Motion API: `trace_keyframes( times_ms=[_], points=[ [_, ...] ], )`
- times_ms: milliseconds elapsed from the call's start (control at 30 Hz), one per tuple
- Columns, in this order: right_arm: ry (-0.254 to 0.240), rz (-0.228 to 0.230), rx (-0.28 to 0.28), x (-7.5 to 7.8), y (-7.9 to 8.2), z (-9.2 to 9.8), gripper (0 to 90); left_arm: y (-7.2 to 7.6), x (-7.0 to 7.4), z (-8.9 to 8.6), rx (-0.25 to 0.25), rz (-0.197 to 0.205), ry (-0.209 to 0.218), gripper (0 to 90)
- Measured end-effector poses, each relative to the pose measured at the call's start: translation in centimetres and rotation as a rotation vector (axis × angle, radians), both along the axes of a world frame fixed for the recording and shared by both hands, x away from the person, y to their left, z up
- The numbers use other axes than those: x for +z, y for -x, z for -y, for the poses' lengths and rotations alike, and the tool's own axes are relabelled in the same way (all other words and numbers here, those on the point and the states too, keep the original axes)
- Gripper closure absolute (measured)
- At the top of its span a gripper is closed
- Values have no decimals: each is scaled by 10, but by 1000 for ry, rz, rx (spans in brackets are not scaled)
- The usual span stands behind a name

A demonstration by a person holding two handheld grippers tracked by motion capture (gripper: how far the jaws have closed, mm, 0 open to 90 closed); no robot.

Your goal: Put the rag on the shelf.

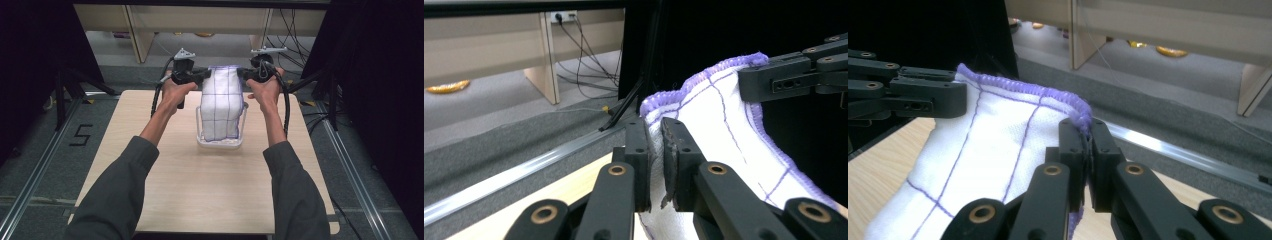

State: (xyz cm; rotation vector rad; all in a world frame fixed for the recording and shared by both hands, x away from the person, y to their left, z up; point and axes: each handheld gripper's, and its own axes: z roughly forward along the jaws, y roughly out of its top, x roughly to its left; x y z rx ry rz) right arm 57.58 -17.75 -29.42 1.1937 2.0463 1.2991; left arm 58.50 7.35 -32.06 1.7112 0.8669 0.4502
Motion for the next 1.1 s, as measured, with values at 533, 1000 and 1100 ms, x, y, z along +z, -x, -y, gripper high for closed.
trace_keyframes(
  times_ms=[533,1000,1100],
  points=[
    [31,-105,-8,-37,-17,-10,860,-11,-39,-8,-20,-84,-25,798],
    [4,-147,-57,-51,-15,7,644,3,-42,-27,2,-127,-30,661],
    [-3,-133,-54,-47,-13,13,633,8,-40,-33,9,-127,-43,640]
  ],
)
